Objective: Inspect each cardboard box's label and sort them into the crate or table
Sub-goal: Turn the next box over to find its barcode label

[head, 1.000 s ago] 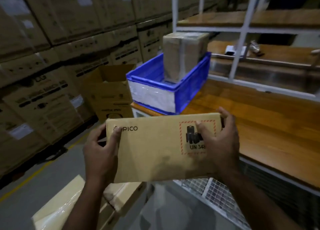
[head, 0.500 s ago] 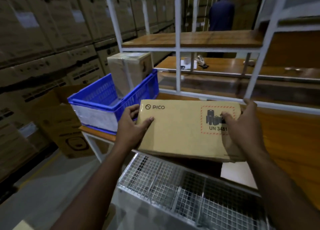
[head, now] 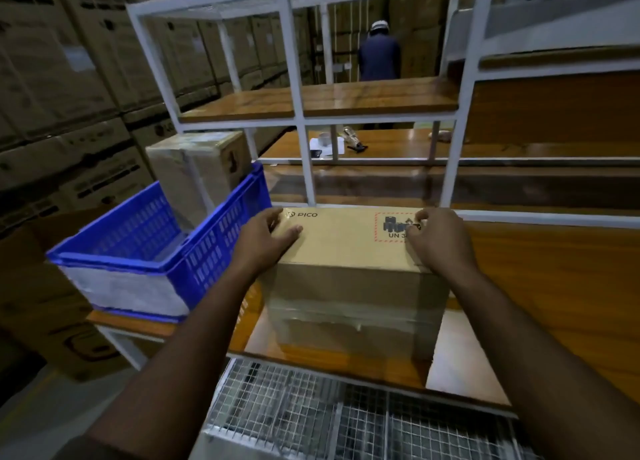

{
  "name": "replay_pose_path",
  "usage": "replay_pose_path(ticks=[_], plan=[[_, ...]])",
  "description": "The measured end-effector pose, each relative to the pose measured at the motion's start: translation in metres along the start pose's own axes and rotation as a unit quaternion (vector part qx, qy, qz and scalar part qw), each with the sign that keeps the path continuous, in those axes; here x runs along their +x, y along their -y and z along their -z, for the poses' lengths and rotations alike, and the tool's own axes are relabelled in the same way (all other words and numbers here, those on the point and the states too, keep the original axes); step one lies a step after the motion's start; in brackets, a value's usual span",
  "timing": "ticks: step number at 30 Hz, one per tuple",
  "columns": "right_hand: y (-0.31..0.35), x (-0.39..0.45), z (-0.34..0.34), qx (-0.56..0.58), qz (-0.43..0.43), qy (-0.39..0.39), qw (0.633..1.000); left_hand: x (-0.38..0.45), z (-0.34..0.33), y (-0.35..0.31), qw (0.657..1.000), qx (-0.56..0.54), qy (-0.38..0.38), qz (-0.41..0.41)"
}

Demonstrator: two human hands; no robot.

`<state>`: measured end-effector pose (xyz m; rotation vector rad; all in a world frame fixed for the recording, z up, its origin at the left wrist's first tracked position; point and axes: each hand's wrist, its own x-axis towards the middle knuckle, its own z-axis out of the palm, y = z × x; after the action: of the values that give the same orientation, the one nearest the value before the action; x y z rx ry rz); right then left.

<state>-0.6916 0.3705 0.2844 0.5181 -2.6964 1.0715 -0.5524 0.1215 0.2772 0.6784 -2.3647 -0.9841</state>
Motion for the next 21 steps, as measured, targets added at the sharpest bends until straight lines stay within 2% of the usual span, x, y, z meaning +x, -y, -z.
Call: replay_pose_path(ticks=[5,7,9,11,13,15,17,21], plan=[[0.014,0.023,-0.019,-0.058,-0.01,-0.007,0.998,0.029,-0.002,0.01,1.0,-0.011,0.0,-0.023],[0.018,0.024,-0.023,-0.11,0.017,-0.027,0.993,0.037,-0.001,0.01,0.996,0.059,0.003,-0.06],[0.026,0.017,-0.026,-0.156,0.071,-0.077,0.982,0.042,-0.001,0.006,0.975,0.173,-0.02,-0.136],[0.039,-0.002,-0.034,-0.124,0.094,-0.092,0.983,0.038,-0.006,-0.003,0.958,0.207,-0.007,-0.2],[0.052,-0.027,-0.048,-0.085,0.103,-0.08,0.988,0.024,-0.016,-0.009,0.95,0.197,0.051,-0.238],[0.059,-0.047,-0.063,-0.084,0.132,-0.083,0.984,0.007,-0.027,-0.01,0.939,0.209,0.064,-0.264],[0.061,-0.057,-0.071,-0.092,0.152,-0.084,0.98,-0.005,-0.031,-0.004,0.933,0.233,0.038,-0.273],[0.048,-0.061,-0.073,-0.128,0.17,-0.033,0.976,-0.025,-0.035,0.024,0.918,0.244,-0.028,-0.313]])
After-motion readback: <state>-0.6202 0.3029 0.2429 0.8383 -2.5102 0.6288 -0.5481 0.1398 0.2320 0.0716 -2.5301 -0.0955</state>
